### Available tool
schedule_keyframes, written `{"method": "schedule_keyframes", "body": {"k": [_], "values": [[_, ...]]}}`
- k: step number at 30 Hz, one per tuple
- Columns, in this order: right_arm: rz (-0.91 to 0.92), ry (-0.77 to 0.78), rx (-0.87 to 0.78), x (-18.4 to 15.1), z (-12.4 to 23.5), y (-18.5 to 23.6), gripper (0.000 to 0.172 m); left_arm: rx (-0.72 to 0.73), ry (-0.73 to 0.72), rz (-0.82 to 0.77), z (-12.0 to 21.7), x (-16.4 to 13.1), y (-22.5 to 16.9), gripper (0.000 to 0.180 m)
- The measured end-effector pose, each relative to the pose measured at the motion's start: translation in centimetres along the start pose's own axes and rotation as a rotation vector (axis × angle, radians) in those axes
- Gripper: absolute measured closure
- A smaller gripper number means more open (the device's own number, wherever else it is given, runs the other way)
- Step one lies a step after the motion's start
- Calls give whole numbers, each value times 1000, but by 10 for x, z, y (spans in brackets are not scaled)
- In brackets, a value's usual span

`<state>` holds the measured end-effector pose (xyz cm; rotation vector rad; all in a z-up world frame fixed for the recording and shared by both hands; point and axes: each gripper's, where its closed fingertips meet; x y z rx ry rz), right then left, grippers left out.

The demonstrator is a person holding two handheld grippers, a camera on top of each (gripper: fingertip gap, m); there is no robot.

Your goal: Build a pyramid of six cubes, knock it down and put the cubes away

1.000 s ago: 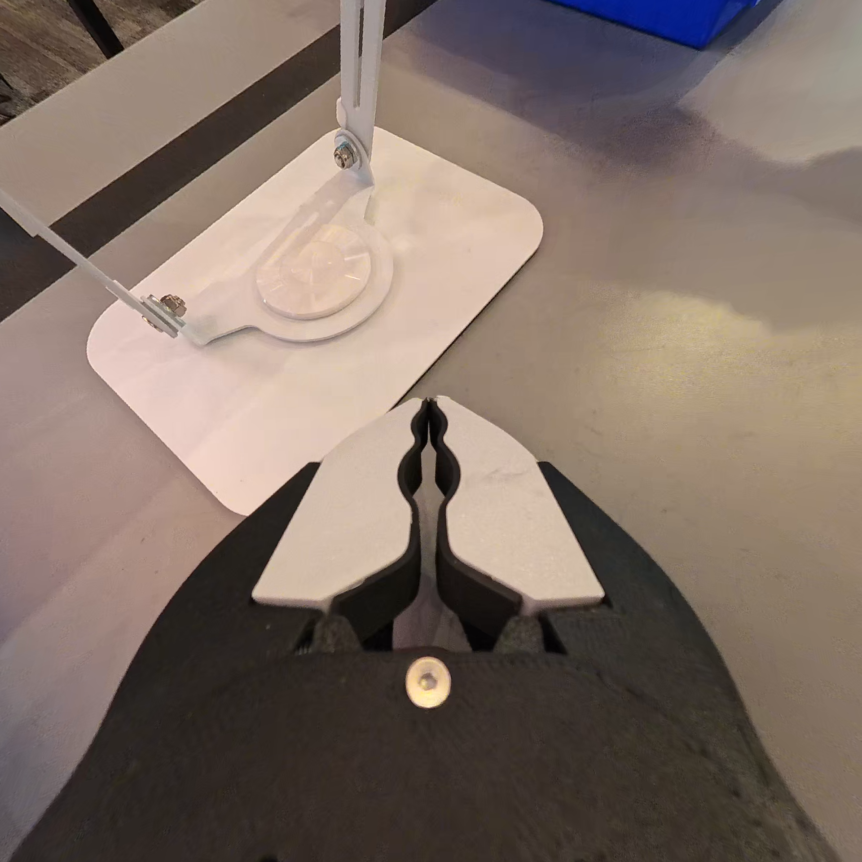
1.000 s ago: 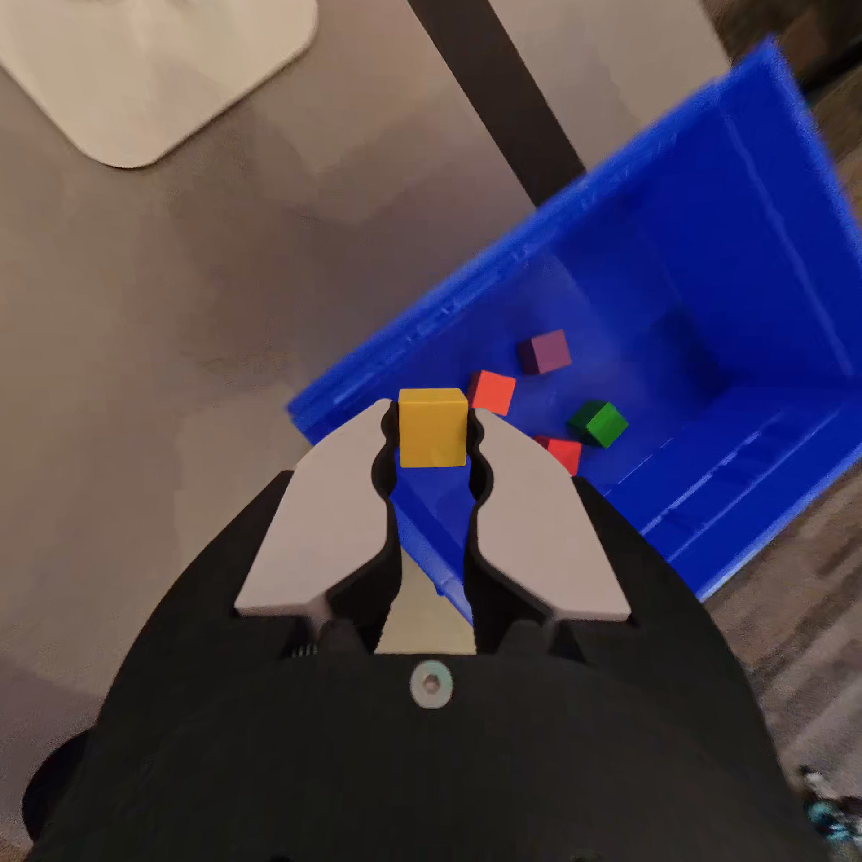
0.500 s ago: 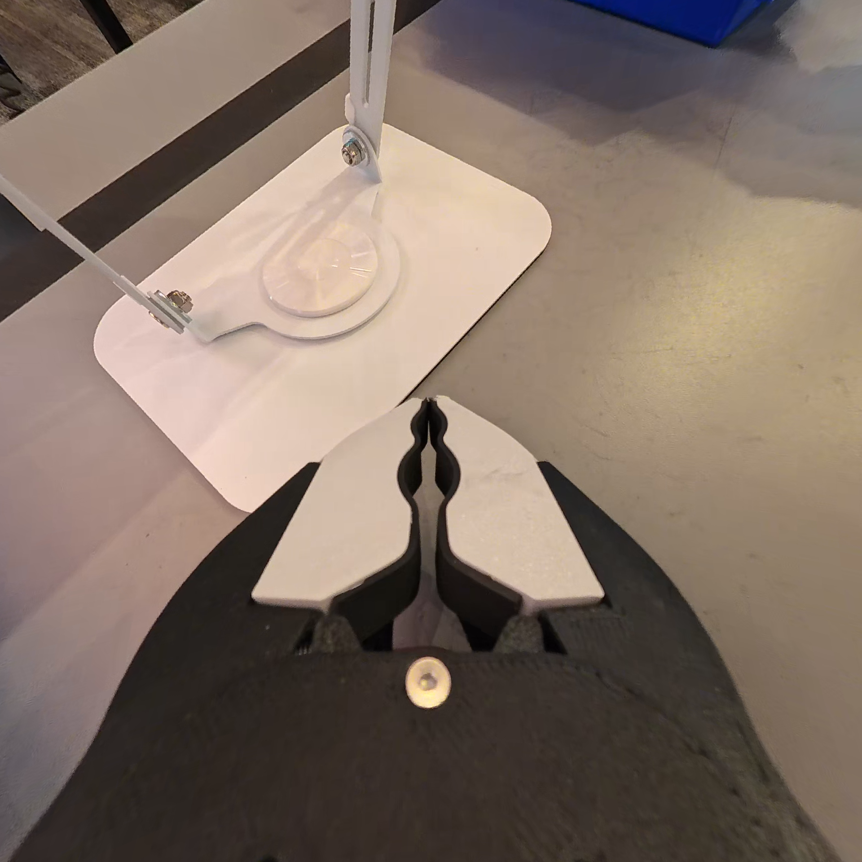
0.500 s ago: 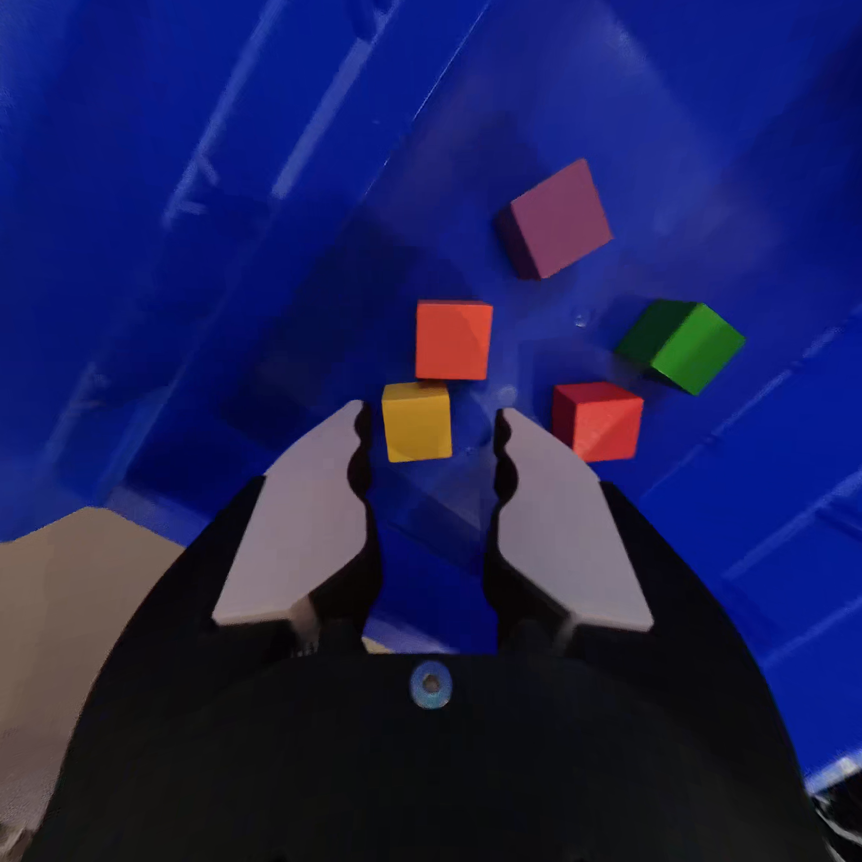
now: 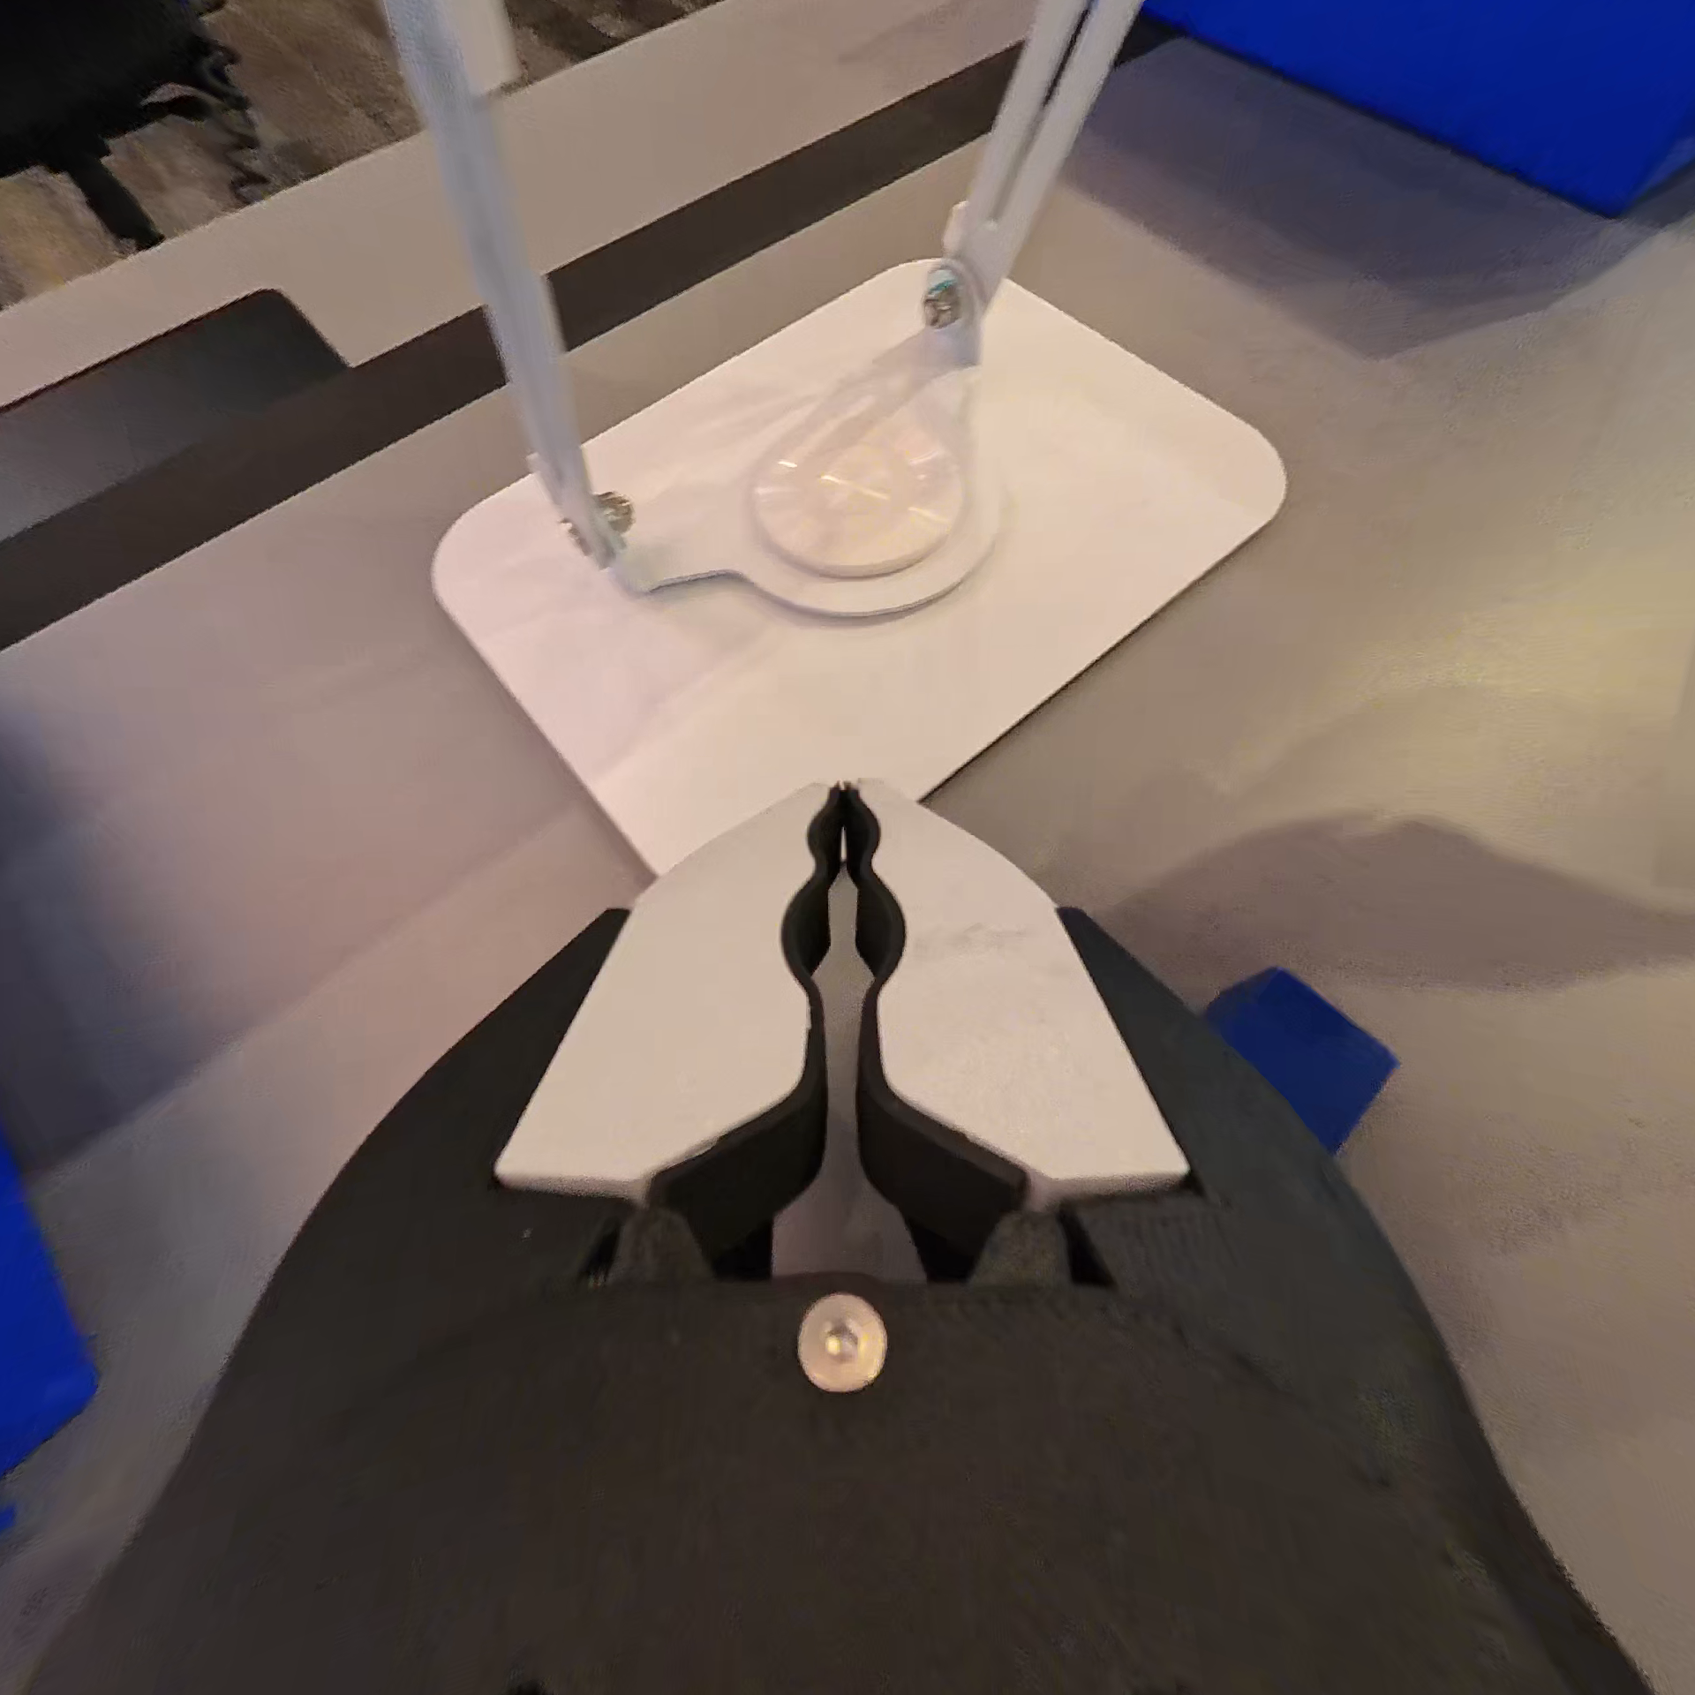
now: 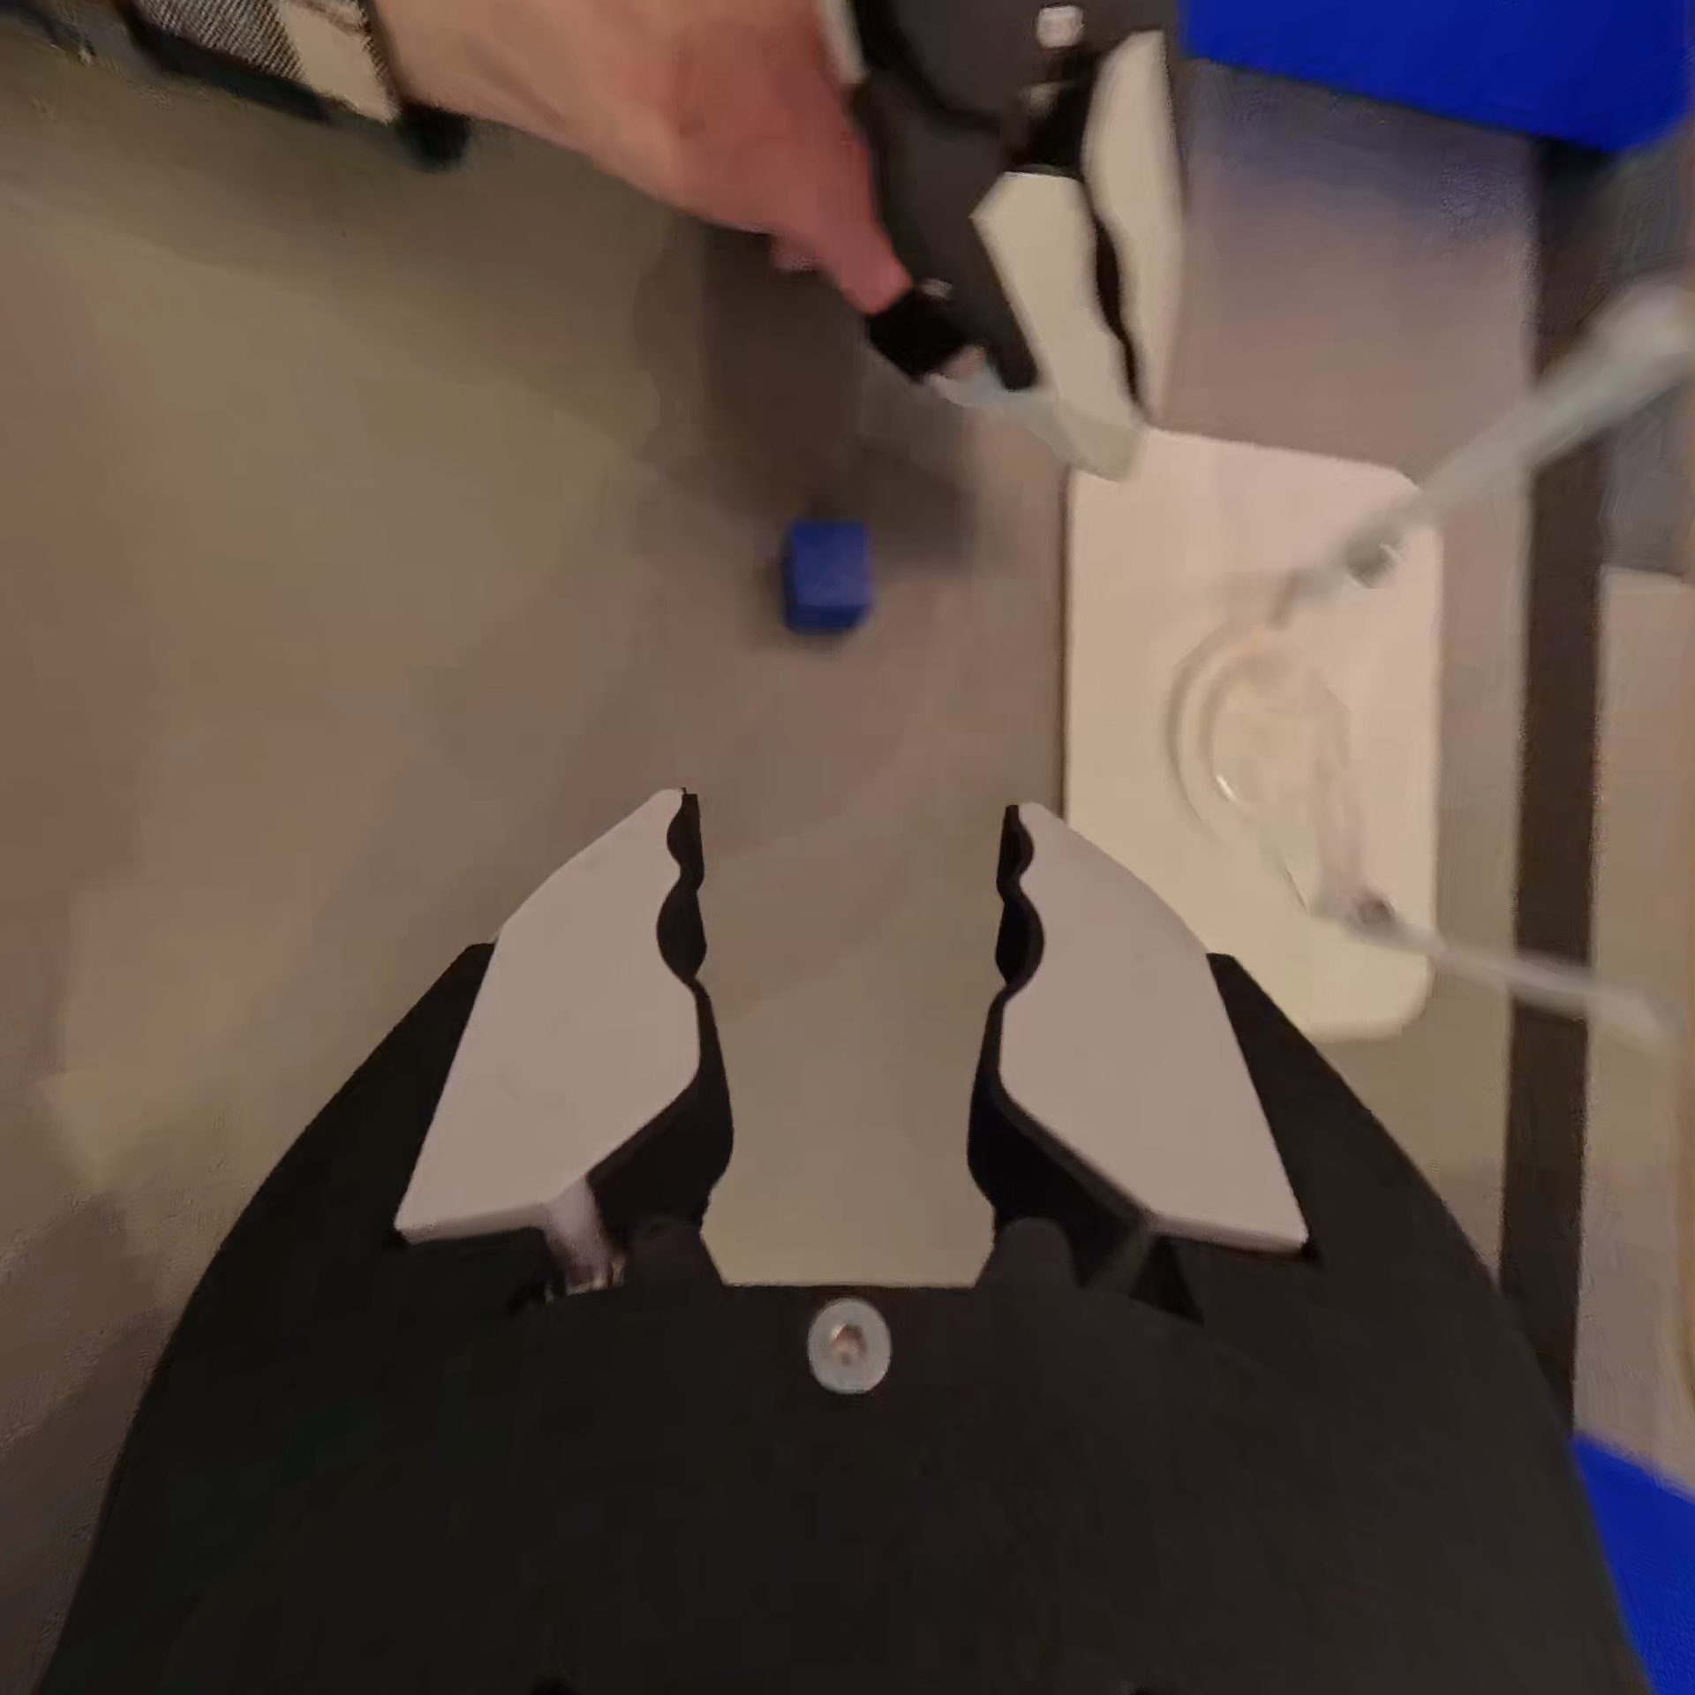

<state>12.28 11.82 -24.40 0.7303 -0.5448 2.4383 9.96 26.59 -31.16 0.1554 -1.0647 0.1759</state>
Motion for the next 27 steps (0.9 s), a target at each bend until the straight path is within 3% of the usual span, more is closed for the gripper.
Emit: {"method": "schedule_keyframes", "body": {"k": [3,6,10,13,14,19,23,27], "values": [[86,52,60,15,-57,11,109,20,-19,41,8,-1,13,180],[74,92,100,19,-91,12,111,37,-21,48,11,-3,25,180],[44,137,134,14,-120,9,118,38,-20,64,10,-4,35,180],[20,146,185,8,-131,10,143,30,-23,74,9,-3,36,180],[10,135,205,8,-131,12,143,30,-21,69,9,-3,36,180],[-33,78,169,12,-93,3,143,44,-3,28,7,-5,34,180],[-119,27,51,1,-28,-22,143,47,0,12,5,-4,33,180],[-264,6,-110,-36,43,-59,143,53,12,-9,4,-6,31,180]]}}
Point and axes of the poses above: each gripper's, where its closed fingertips meet, z back along the fingers, x out of its top, y = z × x across the jaws, and after that the axes turned 5 degrees about -y, right-handed
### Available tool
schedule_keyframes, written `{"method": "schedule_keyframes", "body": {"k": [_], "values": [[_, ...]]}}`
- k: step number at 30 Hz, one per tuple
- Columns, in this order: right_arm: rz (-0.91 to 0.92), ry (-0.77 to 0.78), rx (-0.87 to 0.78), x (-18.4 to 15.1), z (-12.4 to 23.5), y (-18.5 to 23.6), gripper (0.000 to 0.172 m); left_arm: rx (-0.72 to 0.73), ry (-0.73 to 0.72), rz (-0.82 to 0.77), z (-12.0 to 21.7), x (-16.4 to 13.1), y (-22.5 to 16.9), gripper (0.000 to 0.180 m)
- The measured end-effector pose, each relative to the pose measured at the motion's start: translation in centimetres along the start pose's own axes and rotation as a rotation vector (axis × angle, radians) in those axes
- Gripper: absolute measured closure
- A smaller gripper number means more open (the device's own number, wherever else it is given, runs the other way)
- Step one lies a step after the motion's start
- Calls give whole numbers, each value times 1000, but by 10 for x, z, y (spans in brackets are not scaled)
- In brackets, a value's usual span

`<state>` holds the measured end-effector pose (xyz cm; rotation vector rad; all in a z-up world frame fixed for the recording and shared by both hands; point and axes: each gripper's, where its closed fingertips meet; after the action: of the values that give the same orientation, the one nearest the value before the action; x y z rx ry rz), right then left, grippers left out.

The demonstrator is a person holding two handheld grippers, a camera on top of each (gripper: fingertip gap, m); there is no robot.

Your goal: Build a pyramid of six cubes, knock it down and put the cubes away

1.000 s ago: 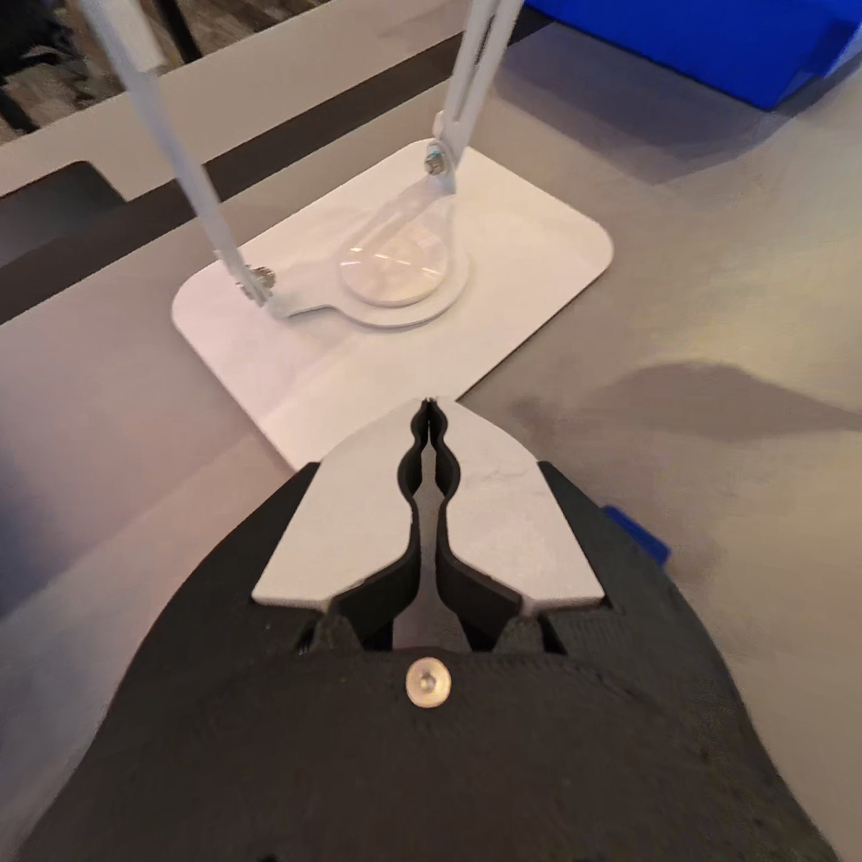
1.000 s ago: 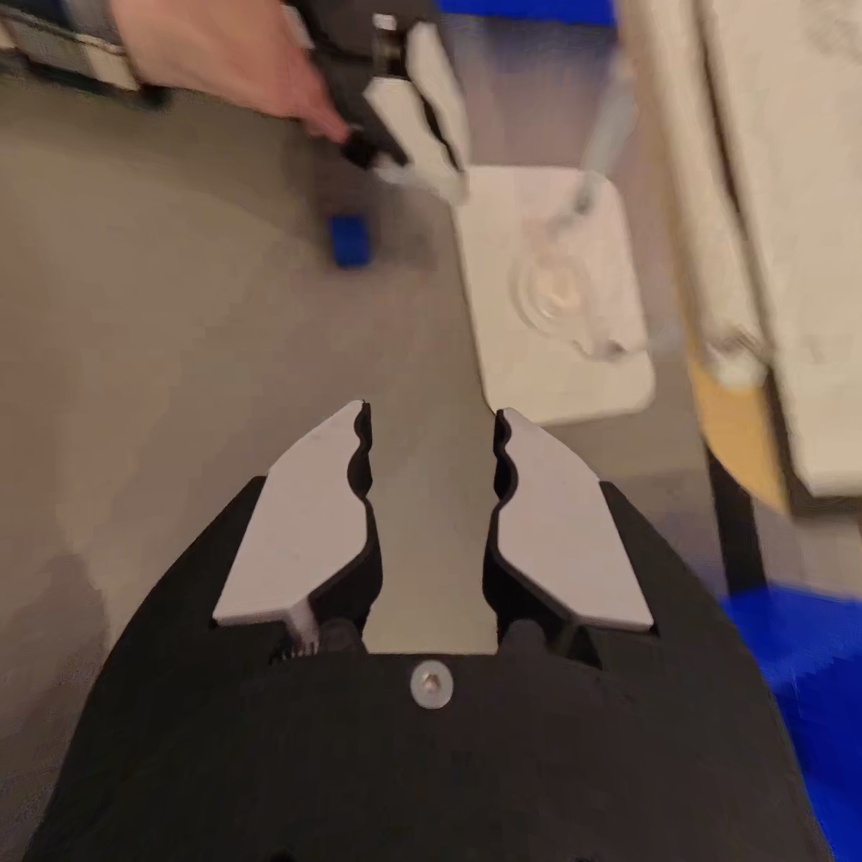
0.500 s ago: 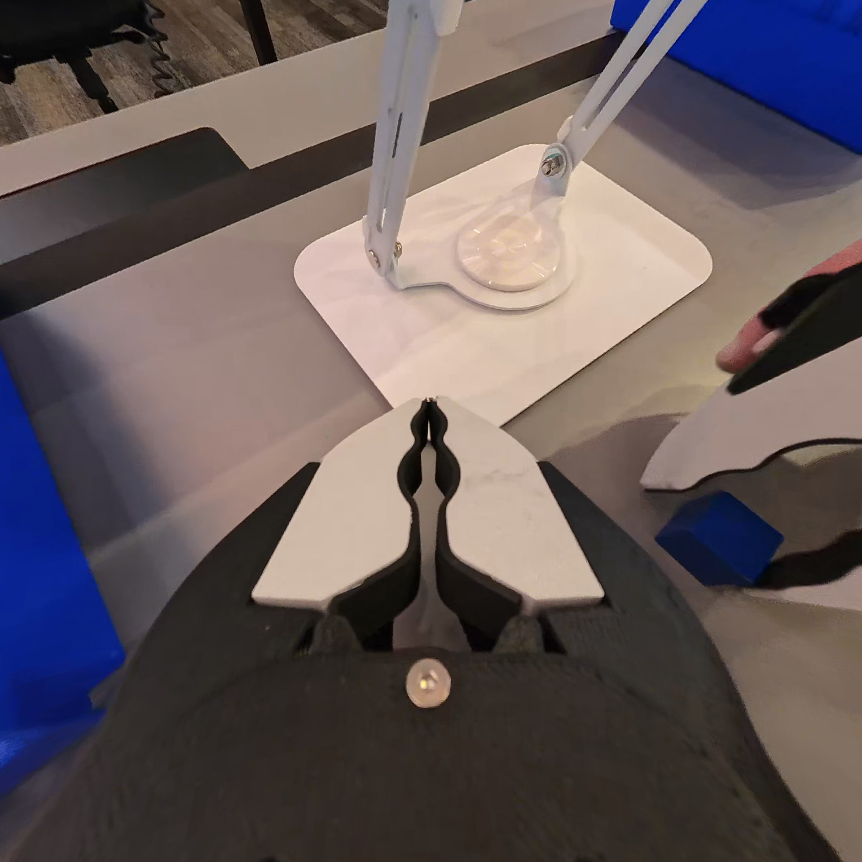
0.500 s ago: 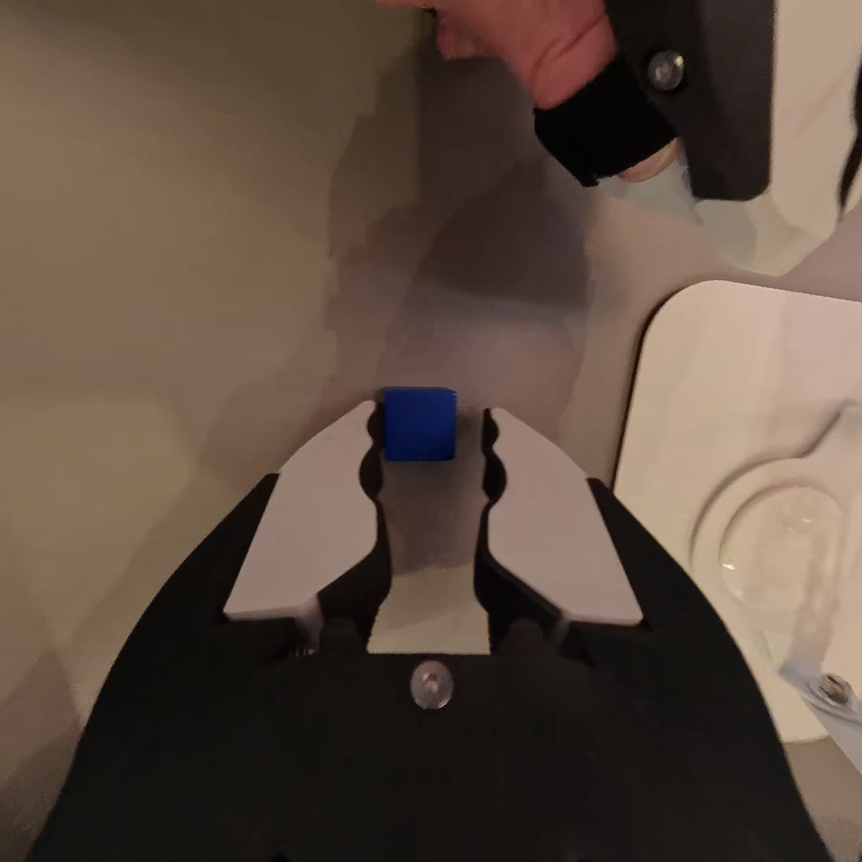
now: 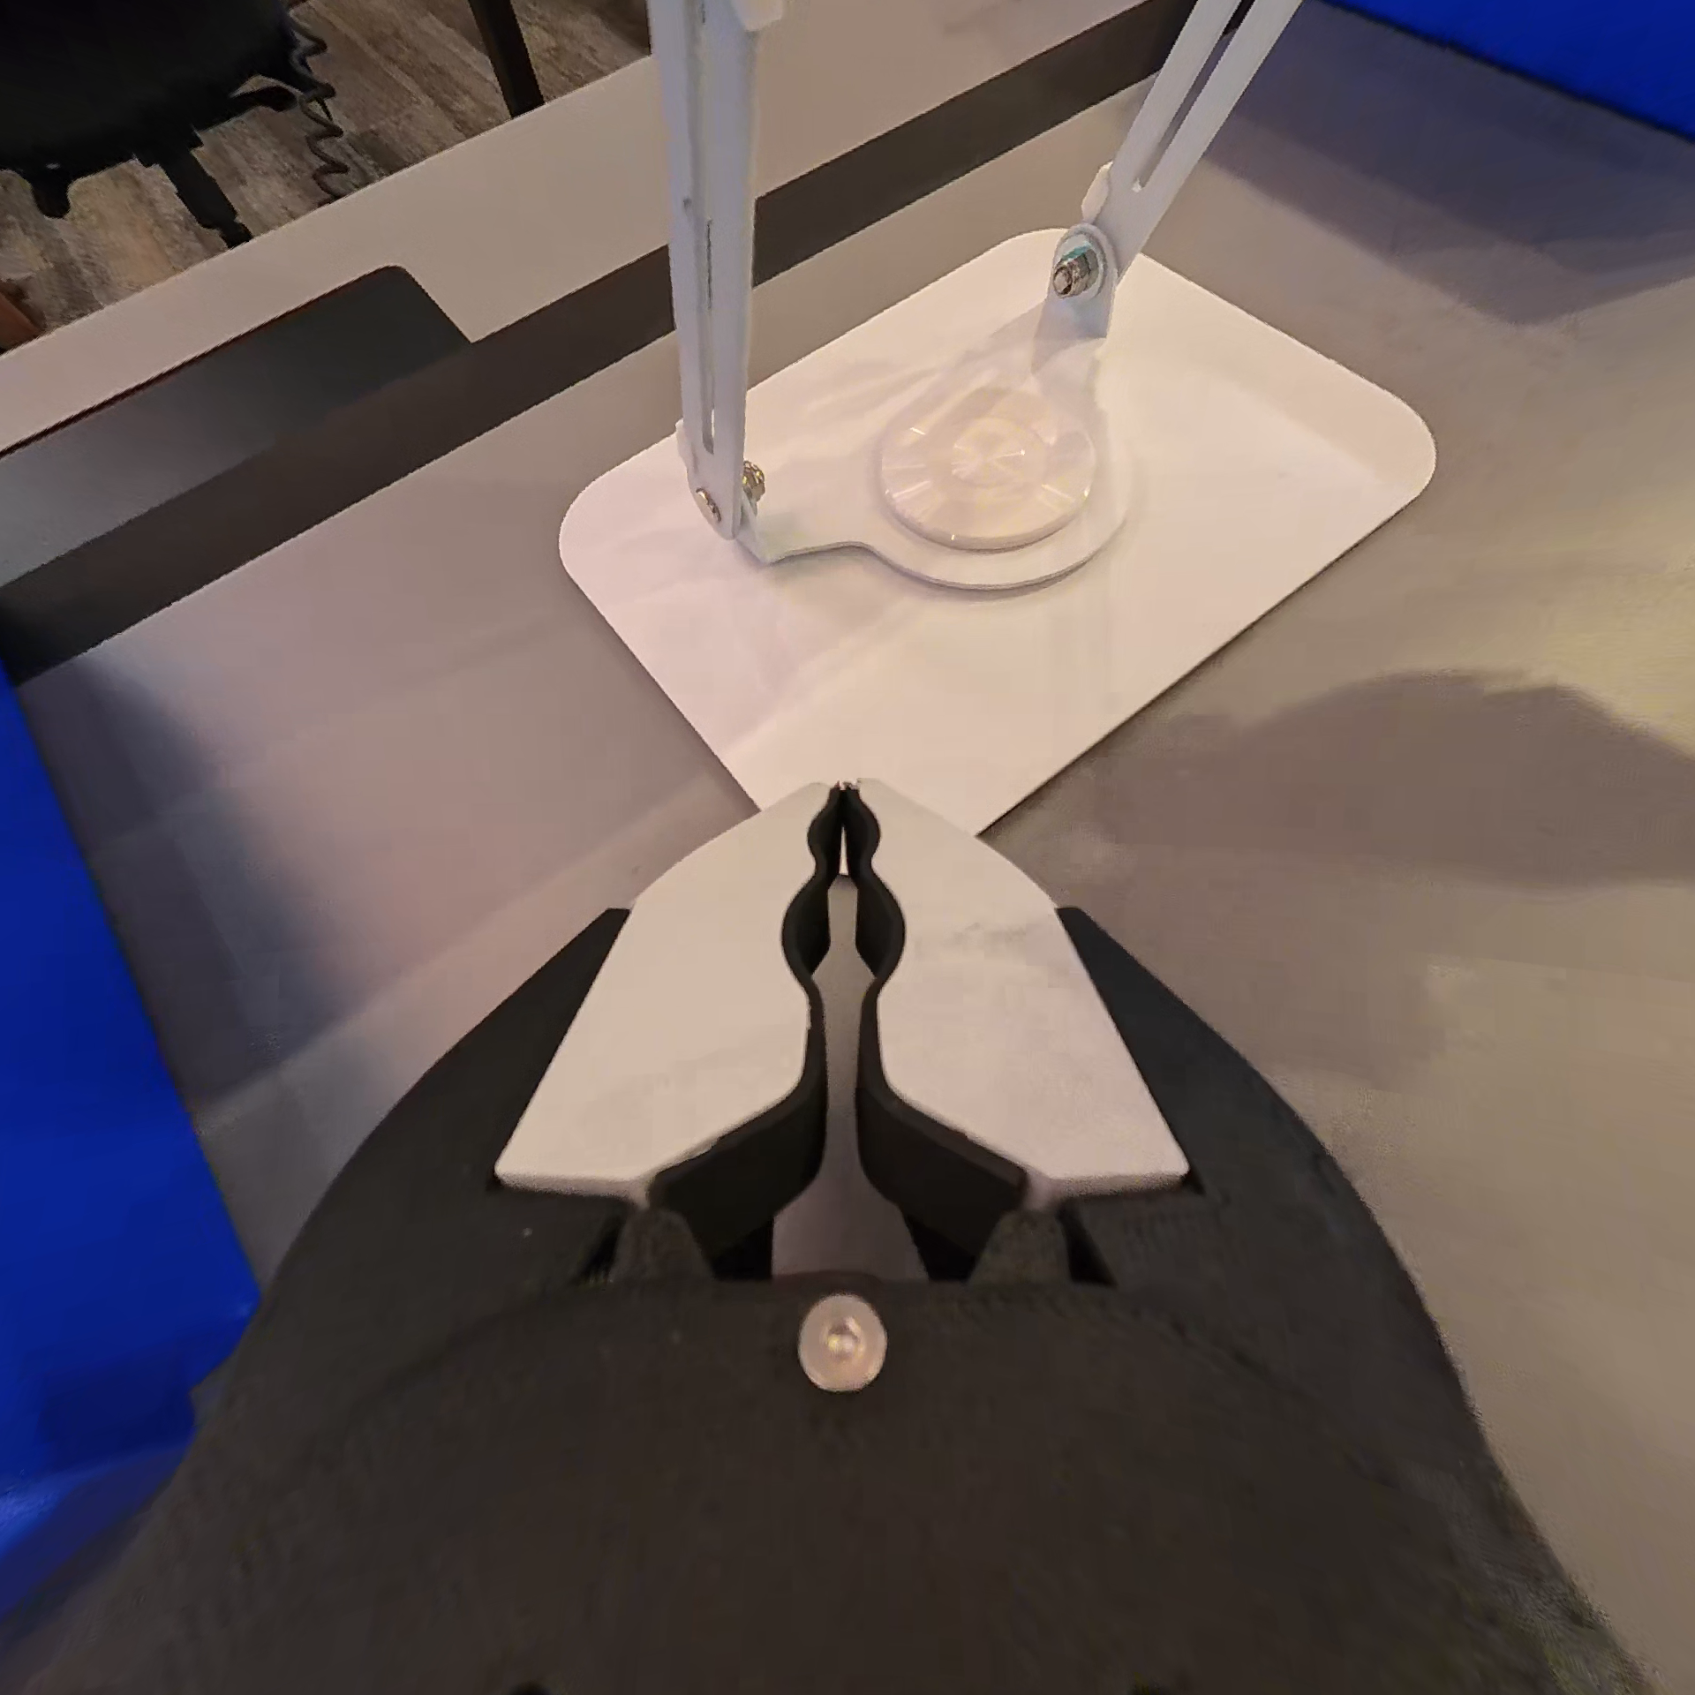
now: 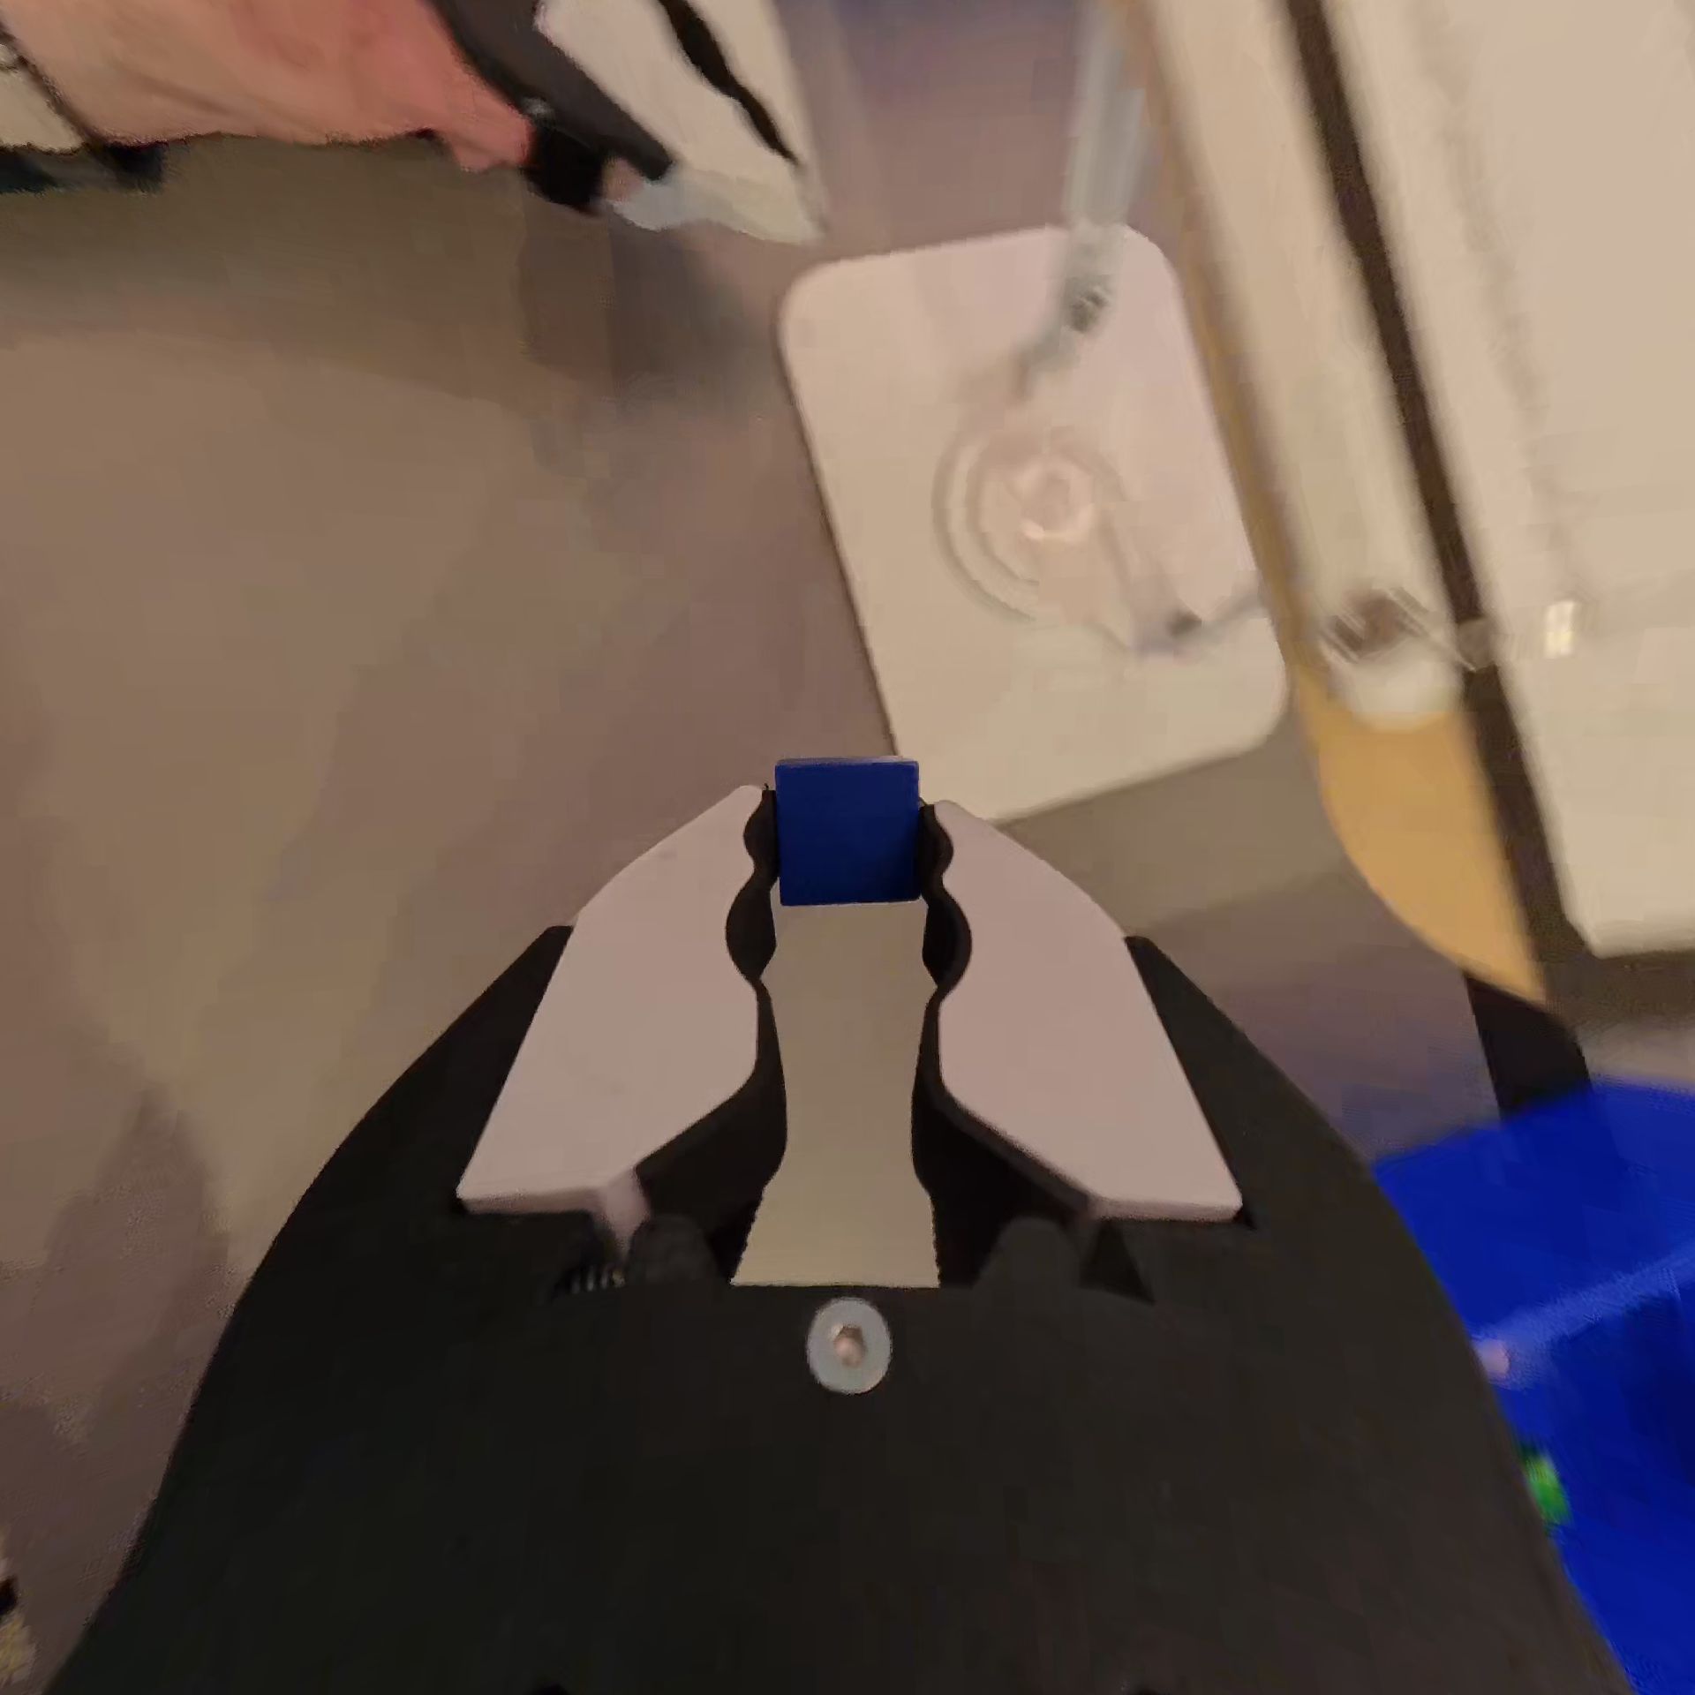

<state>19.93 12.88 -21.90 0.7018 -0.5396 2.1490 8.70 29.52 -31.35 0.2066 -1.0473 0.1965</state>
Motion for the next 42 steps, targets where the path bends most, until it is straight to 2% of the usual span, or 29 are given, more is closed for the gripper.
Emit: {"method": "schedule_keyframes", "body": {"k": [7,12,21,24,35,38,42], "values": [[-246,3,-265,-70,90,-84,143,16,5,-18,-1,0,-1,180],[-415,47,-397,-120,120,-121,143,18,0,-3,0,0,1,180],[-659,126,-465,-193,113,-159,142,8,1,-10,0,0,-1,180],[-714,183,-510,-220,110,-169,142,3,-4,-4,0,1,-1,180],[-871,409,-503,-292,86,-182,142,0,4,-10,-1,0,-2,180],[-860,427,-527,-295,88,-184,131,-1,5,-9,-1,0,-2,180],[-797,308,-584,-265,116,-181,131,-5,10,-12,-1,-1,-2,180]]}}
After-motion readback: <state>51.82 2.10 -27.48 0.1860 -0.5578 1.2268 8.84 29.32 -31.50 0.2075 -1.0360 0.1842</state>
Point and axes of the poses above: each gripper's, where its closed fingertips meet, z back along the fingers, x out of its top, y = z × x across the jaws, and after that the axes turned 5 degrees about -y, right-handed
